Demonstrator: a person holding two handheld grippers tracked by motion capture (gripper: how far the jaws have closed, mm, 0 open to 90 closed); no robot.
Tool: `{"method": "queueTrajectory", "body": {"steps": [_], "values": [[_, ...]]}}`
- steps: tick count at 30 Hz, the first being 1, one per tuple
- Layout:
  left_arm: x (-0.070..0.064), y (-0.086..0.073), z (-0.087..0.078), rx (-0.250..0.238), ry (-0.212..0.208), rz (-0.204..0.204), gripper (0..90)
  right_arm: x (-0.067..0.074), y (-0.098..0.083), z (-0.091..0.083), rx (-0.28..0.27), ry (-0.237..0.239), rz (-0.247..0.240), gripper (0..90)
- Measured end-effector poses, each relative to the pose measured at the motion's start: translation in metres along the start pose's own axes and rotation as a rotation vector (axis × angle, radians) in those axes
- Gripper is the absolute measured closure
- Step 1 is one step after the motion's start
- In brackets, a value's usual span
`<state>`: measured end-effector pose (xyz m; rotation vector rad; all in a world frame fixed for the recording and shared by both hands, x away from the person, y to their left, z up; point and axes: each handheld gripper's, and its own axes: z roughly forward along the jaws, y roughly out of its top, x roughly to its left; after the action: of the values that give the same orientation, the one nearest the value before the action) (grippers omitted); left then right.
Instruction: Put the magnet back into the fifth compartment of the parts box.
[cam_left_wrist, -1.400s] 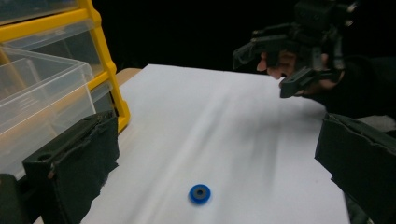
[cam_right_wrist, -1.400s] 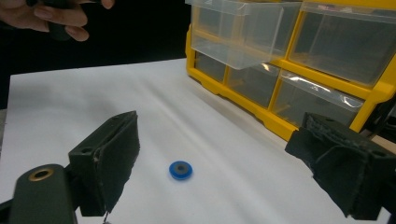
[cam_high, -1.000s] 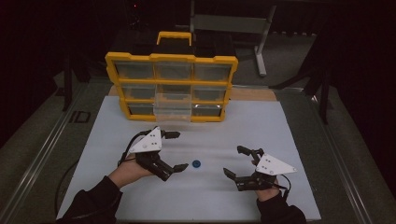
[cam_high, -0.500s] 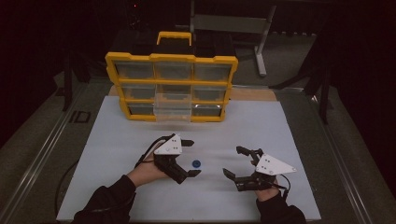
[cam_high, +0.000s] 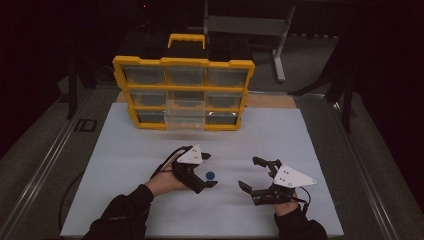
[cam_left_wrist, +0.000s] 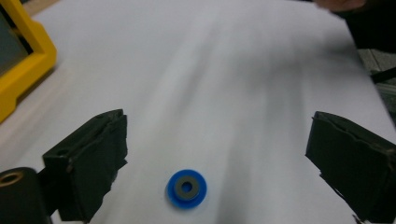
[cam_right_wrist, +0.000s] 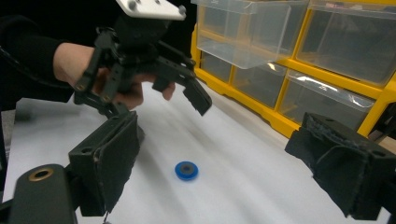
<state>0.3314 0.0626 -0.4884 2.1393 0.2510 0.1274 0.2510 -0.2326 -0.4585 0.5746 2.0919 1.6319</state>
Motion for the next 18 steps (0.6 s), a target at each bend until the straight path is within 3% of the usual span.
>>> {"method": "queueTrajectory", "body": {"steps": [6, 12, 18], "values": [[0.006, -0.008, 0.011, 0.048, -0.018, -0.034, 9.4, 0.000, 0.000, 0.000, 0.000, 0.001, 0.001, 13.0], [0.008, -0.015, 0.019, 0.118, -0.015, -0.038, 14.5, 0.000, 0.000, 0.000, 0.000, 0.002, -0.001, 13.0], [0.009, -0.020, 0.024, 0.158, -0.012, -0.034, 20.8, 0.000, 0.000, 0.001, 0.002, 0.003, 0.001, 13.0]]}}
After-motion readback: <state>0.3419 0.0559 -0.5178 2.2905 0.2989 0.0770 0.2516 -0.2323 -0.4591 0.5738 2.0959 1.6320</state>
